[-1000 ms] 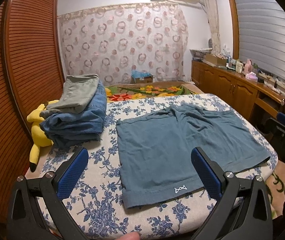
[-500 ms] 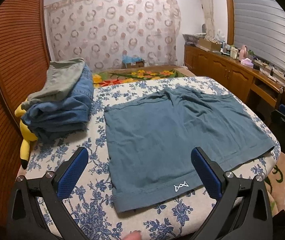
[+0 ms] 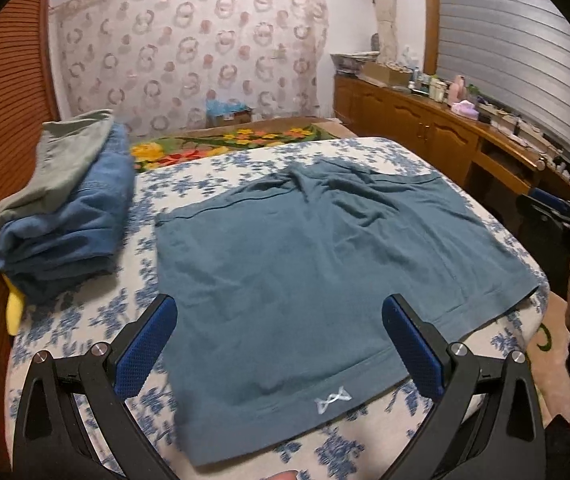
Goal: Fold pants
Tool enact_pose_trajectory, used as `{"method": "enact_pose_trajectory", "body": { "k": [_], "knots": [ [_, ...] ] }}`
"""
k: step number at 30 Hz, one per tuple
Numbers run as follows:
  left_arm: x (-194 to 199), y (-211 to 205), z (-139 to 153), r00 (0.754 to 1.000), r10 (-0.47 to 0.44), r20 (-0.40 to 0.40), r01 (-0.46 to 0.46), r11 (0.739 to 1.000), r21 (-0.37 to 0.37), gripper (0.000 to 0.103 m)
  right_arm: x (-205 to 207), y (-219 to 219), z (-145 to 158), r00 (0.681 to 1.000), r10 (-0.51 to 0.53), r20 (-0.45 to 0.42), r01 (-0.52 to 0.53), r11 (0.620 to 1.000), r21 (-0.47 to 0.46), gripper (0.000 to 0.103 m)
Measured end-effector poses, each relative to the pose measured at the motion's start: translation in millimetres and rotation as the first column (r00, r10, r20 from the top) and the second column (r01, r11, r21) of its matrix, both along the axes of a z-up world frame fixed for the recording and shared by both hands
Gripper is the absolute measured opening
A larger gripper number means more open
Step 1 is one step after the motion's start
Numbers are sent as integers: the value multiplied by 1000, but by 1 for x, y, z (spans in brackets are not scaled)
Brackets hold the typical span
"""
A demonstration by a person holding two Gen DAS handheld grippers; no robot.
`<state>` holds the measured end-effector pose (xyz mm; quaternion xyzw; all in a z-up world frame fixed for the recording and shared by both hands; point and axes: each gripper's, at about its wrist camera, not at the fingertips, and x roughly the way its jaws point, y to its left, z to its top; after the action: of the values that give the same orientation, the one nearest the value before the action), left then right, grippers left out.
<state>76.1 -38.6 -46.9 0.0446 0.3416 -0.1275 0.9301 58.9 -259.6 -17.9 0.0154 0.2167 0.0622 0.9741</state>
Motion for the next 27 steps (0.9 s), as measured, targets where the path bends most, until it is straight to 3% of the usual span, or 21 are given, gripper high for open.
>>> {"method": "enact_pose_trajectory", "body": {
  "k": [8, 14, 20, 27],
  "knots": [
    [13, -15, -2, 998, -57, -25, 57, 998, -9, 103, 26, -9, 7, 997, 27, -68, -26, 1000, 5, 60],
    [22, -23, -6, 996, -77, -45, 76, 997, -19, 103, 64, -17, 5, 983, 58, -173, -55, 998, 21, 32],
    [36, -32, -9, 994, -90, -61, 90, 996, -7, 103, 95, -31, 8, 963, 90, -256, -74, 995, 72, 32],
    [48, -35, -24, 990, -91, -109, 89, 996, -23, 103, 121, -39, 15, 943, 62, -327, -53, 998, 36, 32]
  ]
}}
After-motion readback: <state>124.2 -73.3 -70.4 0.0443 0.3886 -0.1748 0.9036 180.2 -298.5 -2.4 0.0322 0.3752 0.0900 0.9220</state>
